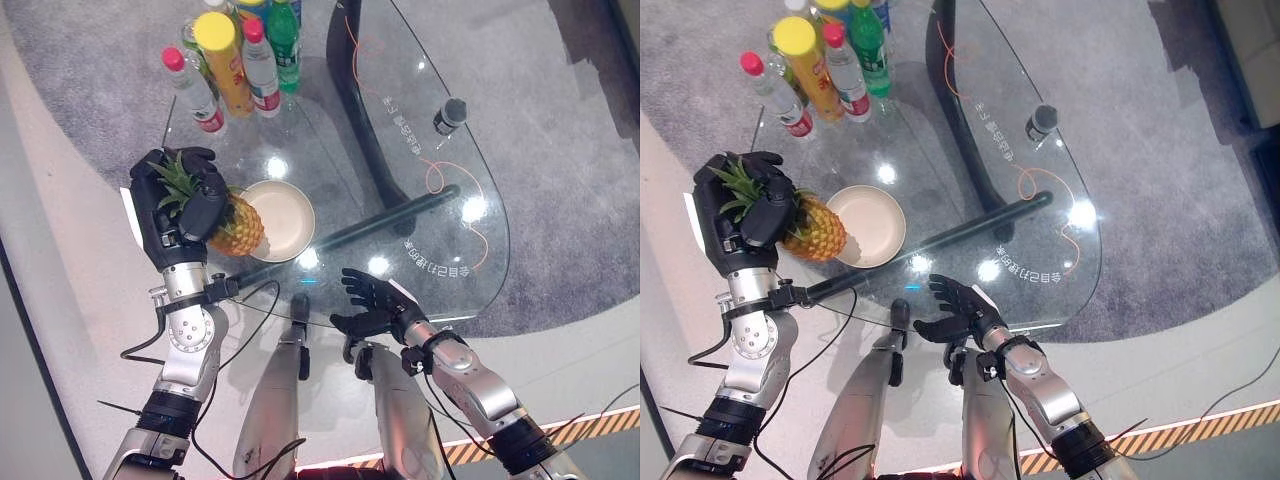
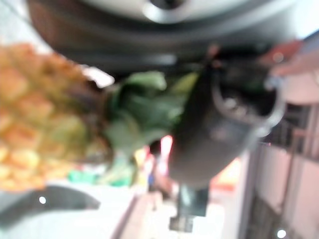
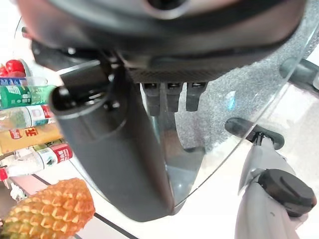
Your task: Pick up the fruit to the plate
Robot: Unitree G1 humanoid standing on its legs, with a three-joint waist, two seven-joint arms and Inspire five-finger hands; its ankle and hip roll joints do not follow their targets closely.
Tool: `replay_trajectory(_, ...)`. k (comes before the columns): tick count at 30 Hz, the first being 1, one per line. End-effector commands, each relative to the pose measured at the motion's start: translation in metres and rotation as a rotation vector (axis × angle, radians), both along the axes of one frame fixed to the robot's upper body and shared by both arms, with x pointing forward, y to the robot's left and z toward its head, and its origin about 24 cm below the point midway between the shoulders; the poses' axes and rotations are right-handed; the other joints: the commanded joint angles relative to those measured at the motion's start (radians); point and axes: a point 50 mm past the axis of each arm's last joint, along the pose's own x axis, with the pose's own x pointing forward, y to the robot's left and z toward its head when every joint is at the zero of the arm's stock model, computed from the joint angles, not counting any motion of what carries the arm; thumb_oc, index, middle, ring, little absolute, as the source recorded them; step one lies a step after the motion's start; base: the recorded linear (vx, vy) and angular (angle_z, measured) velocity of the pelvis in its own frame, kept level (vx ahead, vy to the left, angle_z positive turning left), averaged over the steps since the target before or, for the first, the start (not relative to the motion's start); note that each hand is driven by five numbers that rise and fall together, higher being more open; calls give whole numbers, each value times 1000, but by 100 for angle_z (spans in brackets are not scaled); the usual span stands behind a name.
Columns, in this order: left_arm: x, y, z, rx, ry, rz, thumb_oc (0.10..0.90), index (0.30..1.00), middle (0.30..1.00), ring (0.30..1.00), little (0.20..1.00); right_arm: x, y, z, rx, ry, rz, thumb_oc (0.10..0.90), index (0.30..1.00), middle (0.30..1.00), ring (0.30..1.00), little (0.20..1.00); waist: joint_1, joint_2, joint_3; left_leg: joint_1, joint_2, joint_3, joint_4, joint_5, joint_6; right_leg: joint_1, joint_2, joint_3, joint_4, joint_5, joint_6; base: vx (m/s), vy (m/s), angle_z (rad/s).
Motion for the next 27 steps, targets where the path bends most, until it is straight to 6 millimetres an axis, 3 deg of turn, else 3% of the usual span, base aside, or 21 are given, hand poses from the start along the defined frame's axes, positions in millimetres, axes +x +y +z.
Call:
replay_trajectory(1,-9,-13,61,71,-360,-22,100,300,300,300,200,3,17,27,74,-97,65,800,900,900,900,900,-3,-10,-25,-57,29,38,188,-78,17,16,-5,-6,-179,251,56,-85,88,-15)
replay_trajectory(6,1,-12,70,47,-384,6,100,300,300,300,200,12,23,36,50,-111,81,800,900,900,900,900,-25,-10,-25,-114,37,56,186,-80,12,-56,4,4,-181,258,54,-58,91,-8)
replay_trajectory(7,3,-12,68,39,-373,8,100,300,300,300,200,11,24,33,48,-97,82,800,900,900,900,900,-25,-6,-25,-94,39,49,192,-113,4,-41,10,9,-173,234,62,-5,97,-8)
replay_trajectory(14,11,-17,78,11,-419,18,100,300,300,300,200,23,27,46,29,-131,84,800,900,900,900,900,-49,-10,-25,-157,37,63,165,-99,0,-132,19,12,-187,261,55,-41,91,-8)
replay_trajectory(27,17,-26,88,34,-496,93,100,300,300,300,200,32,16,56,-32,-165,86,800,900,900,900,900,-80,17,-25,-206,11,84,101,-85,-6,-240,46,32,-198,276,42,-22,111,-9)
